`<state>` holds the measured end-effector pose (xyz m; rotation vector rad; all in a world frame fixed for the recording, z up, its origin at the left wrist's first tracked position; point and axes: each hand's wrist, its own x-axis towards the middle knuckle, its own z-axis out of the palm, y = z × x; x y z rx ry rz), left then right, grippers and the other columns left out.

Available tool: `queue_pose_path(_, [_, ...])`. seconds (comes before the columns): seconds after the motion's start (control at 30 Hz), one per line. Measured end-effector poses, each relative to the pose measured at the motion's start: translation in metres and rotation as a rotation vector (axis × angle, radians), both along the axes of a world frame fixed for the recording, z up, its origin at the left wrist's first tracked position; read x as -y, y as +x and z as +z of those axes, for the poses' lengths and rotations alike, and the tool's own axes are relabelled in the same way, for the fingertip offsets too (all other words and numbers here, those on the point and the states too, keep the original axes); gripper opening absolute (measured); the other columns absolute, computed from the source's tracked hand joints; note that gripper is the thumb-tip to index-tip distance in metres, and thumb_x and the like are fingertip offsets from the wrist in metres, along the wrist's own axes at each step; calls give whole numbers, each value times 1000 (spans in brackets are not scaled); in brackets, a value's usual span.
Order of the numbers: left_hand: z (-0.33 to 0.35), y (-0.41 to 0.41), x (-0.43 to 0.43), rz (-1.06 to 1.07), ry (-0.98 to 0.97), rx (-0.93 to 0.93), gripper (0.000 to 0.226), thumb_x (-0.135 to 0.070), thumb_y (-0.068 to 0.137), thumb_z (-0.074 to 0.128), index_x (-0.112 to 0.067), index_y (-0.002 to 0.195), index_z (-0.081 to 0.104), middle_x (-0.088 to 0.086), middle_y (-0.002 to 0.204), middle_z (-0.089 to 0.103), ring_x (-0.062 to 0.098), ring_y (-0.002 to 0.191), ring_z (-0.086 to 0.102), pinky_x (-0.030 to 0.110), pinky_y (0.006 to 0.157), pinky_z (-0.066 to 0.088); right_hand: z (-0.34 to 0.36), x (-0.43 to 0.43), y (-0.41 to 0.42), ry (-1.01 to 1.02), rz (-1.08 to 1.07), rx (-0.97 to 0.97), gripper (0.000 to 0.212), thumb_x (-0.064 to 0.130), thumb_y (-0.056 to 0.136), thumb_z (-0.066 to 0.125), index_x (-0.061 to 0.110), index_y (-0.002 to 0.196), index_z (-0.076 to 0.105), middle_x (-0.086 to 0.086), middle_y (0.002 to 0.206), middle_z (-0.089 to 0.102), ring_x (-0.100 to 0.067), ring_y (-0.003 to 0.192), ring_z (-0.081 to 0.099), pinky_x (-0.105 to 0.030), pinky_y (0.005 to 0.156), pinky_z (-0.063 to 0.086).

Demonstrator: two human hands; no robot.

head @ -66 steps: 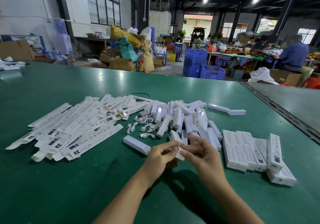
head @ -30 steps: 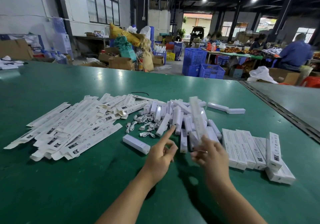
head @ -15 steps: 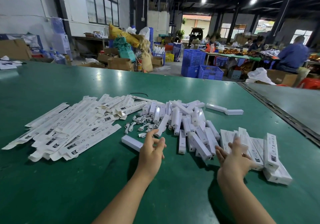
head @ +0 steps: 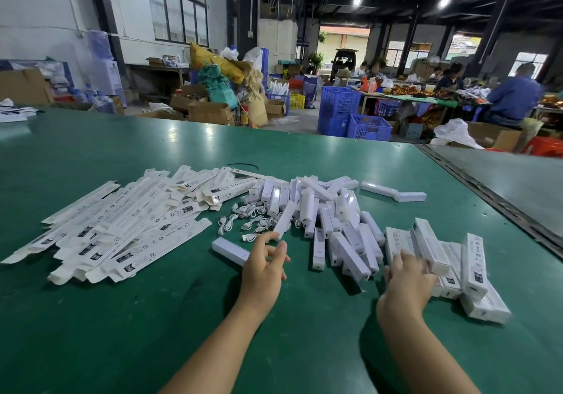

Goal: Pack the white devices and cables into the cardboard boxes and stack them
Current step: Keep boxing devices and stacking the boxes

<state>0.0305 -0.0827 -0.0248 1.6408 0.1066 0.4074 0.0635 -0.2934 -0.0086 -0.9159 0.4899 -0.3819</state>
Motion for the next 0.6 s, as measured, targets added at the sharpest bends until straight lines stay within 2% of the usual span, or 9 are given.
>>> queue_pose_path(0.03, [0,1,0,17,-14,-1,10,-27,103,51,-29,111,57,2,84,63,4,52,51,19,53,46,0,1,-2,-137,-66,-11,54,12,100,50,-3,147,29,-30,147,38,-42,127,45,-44,114,35])
queue_pose_path(0.1, [0,4,1,53,-20,-8,8,-25,103,51,-27,107,58,1,83,63,3,50,51,16,51,44,5,-6,-7,-311,-40,-39,57,18,100,51,3,149,27,-25,149,36,-46,132,42,-57,109,37])
queue_pose_path(0.2, [2,11,0,72,56,-28,6,-23,102,53,-22,105,59,1,85,64,1,52,54,15,50,43,8,-15,-11,-413,-27,-43,59,19,102,45,12,154,19,-12,160,23,-36,142,31,-56,114,30])
queue_pose_path(0.27, [6,16,-9,92,230,-24,4,-21,100,56,-19,100,60,-2,86,64,7,63,58,17,54,42,8,-19,-13,-427,37,-29,67,20,103,43,21,157,2,7,163,14,-19,145,24,-47,115,25])
queue_pose_path(0.33, [14,22,-26,141,443,8,8,-16,98,58,-19,91,61,-9,81,62,9,69,57,17,56,38,8,-22,-15,-384,80,4,77,20,101,47,28,155,-7,16,162,14,-15,142,30,-41,108,26])
queue_pose_path(0.43, [31,33,-62,263,741,8,10,-16,98,56,-18,90,62,-6,83,63,15,72,57,23,54,35,7,-29,-22,-410,135,28,80,17,98,49,34,155,-4,16,161,17,-17,138,41,-39,103,31])
queue_pose_path(0.5, [41,40,-88,357,931,-30,8,-17,98,53,-16,100,61,-1,94,63,20,82,58,24,56,37,6,-32,-24,-439,150,67,79,15,98,51,36,155,0,18,160,20,-12,137,41,-37,104,34])
queue_pose_path(0.57, [47,47,-117,441,1124,-180,30,-19,96,54,-15,125,53,7,121,58,25,106,55,33,78,49,8,-36,-27,-477,188,97,78,15,98,52,40,154,4,20,158,22,-8,135,41,-45,109,37])
queue_pose_path(0.6, [49,47,-130,482,1207,-308,45,-21,95,56,-16,138,44,12,138,49,29,121,48,41,94,46,7,-37,-28,-492,204,119,77,14,98,53,40,153,5,20,158,22,-6,134,40,-46,111,36])
